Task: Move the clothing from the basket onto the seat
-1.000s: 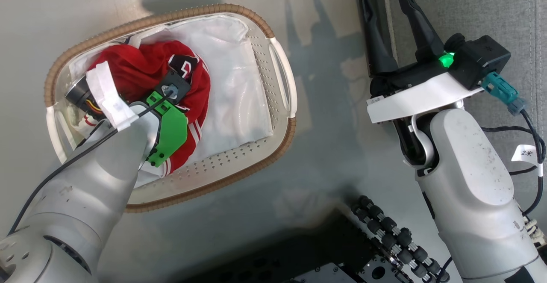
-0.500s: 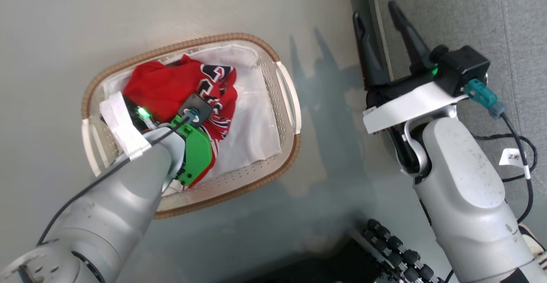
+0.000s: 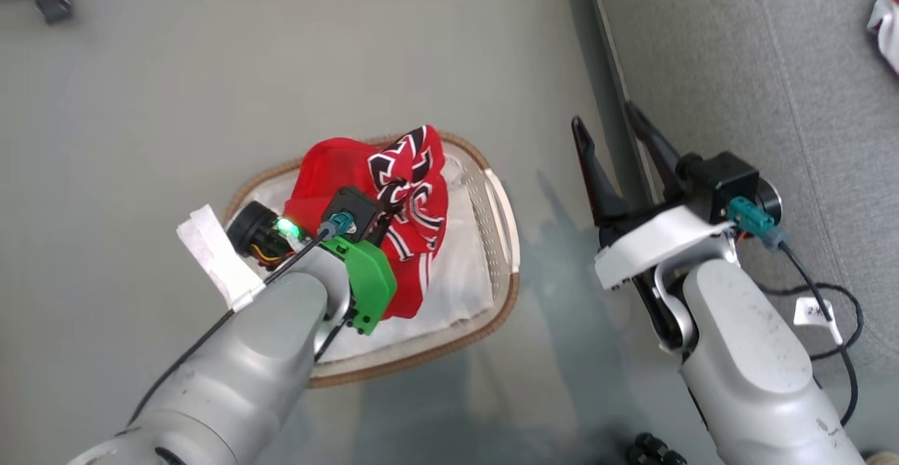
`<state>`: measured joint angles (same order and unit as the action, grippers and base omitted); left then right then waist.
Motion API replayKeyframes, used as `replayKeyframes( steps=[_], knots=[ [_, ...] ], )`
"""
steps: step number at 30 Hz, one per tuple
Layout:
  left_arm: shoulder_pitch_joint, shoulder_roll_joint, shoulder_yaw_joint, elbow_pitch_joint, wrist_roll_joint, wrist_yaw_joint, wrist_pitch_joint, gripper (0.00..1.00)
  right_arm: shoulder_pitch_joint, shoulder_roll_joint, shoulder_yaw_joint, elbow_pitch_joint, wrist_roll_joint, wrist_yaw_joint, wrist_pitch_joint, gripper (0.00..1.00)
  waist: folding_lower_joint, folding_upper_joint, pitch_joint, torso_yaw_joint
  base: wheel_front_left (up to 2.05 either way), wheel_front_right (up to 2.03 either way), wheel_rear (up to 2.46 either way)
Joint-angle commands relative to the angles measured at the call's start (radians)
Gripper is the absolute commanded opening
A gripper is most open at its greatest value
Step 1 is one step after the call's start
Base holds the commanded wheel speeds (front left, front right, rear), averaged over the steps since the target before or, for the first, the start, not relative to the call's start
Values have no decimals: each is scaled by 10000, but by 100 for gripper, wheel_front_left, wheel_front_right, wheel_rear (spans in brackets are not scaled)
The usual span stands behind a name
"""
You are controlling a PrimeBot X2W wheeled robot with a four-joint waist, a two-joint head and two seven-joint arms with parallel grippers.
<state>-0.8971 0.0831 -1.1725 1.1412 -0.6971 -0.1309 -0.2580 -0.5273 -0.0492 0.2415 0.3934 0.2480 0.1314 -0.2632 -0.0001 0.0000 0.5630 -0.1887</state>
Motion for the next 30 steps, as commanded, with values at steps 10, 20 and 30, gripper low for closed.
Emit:
replayKeyframes(
  steps=[10, 20, 30],
  knots=[
    [2000, 627, 2889, -3084, 544, 601, -75, 0, 1470, -40, -70, 269, -223, -14, -23, 100, 1, 0, -2681, 944, 0, 0, 0],
    [3406, 630, 5020, -5006, 1618, 564, -76, 0, 2345, -40, -150, 450, -94, -14, -23, 100, 1, 0, -3889, 1263, 0, 0, 0],
    [4043, 344, 6516, -6596, 2319, 280, -77, 0, 3039, -40, -129, 540, -9, -14, -23, 100, 1, 0, -4649, 1385, 0, 0, 0]
  ],
)
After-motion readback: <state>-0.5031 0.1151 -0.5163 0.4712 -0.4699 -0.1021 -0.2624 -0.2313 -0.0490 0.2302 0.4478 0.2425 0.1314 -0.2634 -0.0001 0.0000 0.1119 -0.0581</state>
